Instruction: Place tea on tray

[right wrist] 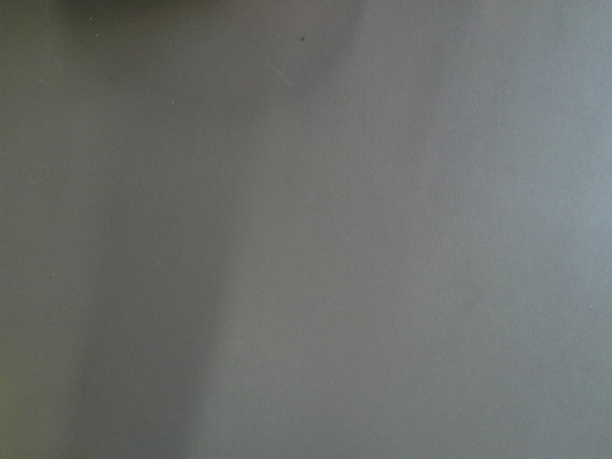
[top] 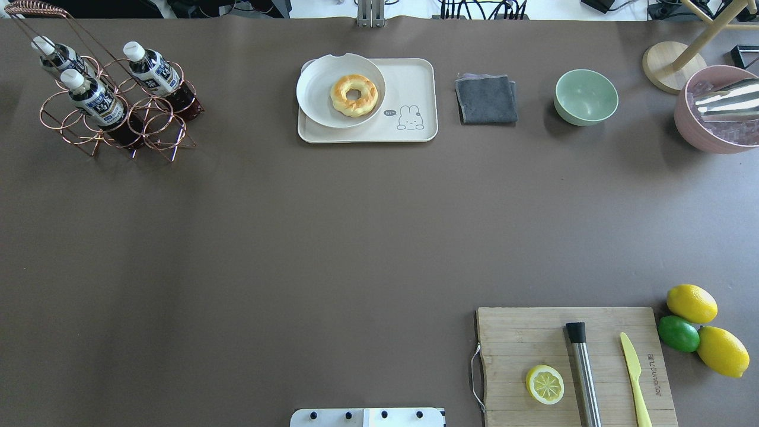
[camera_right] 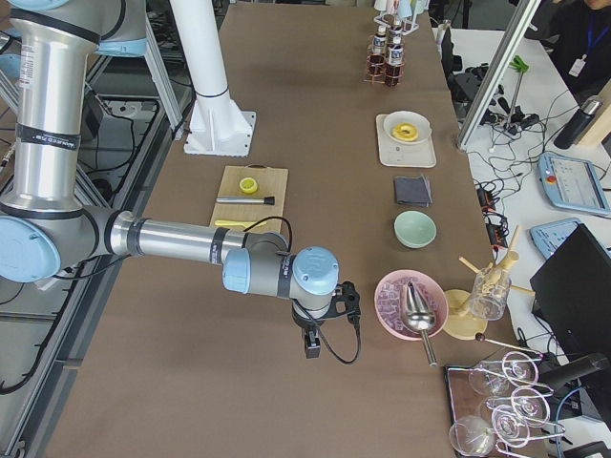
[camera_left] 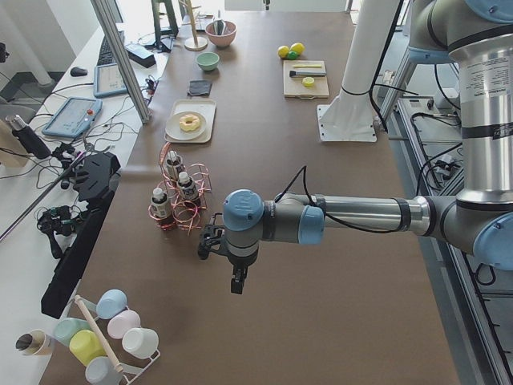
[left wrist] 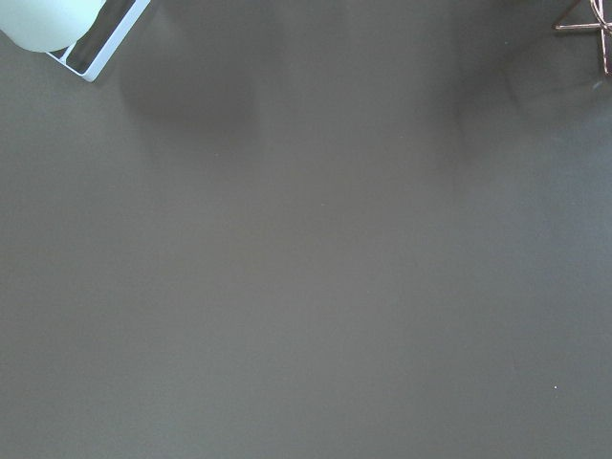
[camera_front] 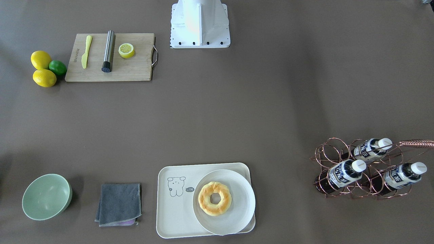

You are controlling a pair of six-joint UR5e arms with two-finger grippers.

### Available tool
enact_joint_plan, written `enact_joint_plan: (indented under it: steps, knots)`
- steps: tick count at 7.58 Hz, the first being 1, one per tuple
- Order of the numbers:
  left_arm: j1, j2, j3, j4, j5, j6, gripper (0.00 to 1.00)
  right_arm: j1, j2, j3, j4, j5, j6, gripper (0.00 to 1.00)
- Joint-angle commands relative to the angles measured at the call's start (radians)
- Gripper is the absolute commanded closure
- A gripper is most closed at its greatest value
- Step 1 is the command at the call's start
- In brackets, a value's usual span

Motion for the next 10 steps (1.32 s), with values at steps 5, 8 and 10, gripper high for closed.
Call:
enact_joint_plan:
  steps: [5, 8, 10]
  knots:
    - [0.001, 0.01, -0.02, 0.0, -0.002, 0.004, 0.01, 0.0, 0.0, 0.001, 0.0, 0.002, 0.0, 0.0]
    - [0.001, 0.007, -0.028, 0.0, -0.003, -0.005, 0.01, 0.0, 0.0, 0.001, 0.0, 0.002, 0.0, 0.0]
    - [0.0, 0.007, -0.031, 0.0, -0.003, -0.005, 0.01, 0.0, 0.0, 0.001, 0.0, 0.002, 0.0, 0.0]
